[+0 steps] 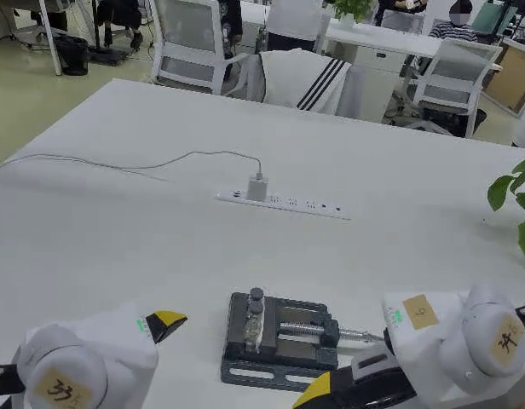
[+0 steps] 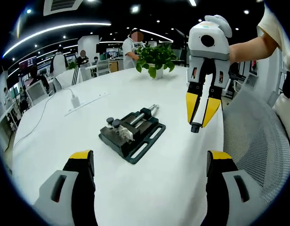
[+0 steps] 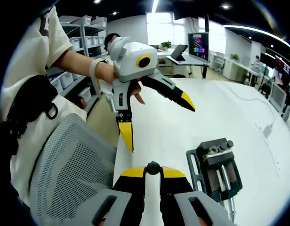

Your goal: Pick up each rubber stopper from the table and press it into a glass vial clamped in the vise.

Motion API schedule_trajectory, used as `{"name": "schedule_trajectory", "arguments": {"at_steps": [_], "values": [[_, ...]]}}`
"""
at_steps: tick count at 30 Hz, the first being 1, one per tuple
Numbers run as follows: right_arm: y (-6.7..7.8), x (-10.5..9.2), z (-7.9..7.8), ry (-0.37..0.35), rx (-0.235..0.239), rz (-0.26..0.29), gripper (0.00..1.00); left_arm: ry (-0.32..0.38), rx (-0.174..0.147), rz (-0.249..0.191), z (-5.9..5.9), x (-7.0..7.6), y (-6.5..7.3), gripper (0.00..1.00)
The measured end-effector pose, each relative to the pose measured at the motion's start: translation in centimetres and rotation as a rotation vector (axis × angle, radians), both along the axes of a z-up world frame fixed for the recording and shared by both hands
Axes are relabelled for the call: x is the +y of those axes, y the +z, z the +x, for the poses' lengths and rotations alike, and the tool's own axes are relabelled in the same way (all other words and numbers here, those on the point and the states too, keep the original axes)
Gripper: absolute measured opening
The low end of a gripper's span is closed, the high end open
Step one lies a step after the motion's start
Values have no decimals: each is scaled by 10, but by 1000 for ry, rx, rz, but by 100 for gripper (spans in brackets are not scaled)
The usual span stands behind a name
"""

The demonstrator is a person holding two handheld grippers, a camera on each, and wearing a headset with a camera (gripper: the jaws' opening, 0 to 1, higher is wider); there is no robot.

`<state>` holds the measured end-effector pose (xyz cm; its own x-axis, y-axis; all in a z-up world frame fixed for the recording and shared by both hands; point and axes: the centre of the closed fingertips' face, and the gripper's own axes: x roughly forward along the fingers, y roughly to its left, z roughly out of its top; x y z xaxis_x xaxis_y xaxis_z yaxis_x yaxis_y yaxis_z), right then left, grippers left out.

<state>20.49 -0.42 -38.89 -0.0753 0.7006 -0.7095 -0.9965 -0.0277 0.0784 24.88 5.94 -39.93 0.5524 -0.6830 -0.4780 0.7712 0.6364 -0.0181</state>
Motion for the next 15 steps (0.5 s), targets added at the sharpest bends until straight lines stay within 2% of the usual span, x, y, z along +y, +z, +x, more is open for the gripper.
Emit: {"name": "schedule_trajectory", "arguments": {"at_steps": [4,8,15], "values": [[-2,-1,1,9,-1,-10,5,18,6,-22,-1,2,1,99],[-3,-3,5,19,-6,-24,5,26,3,-25,-2,3,1,99],[-4,-5,21,45,-30,-64,5,40,-1,-32,-5,5,3,99]]}}
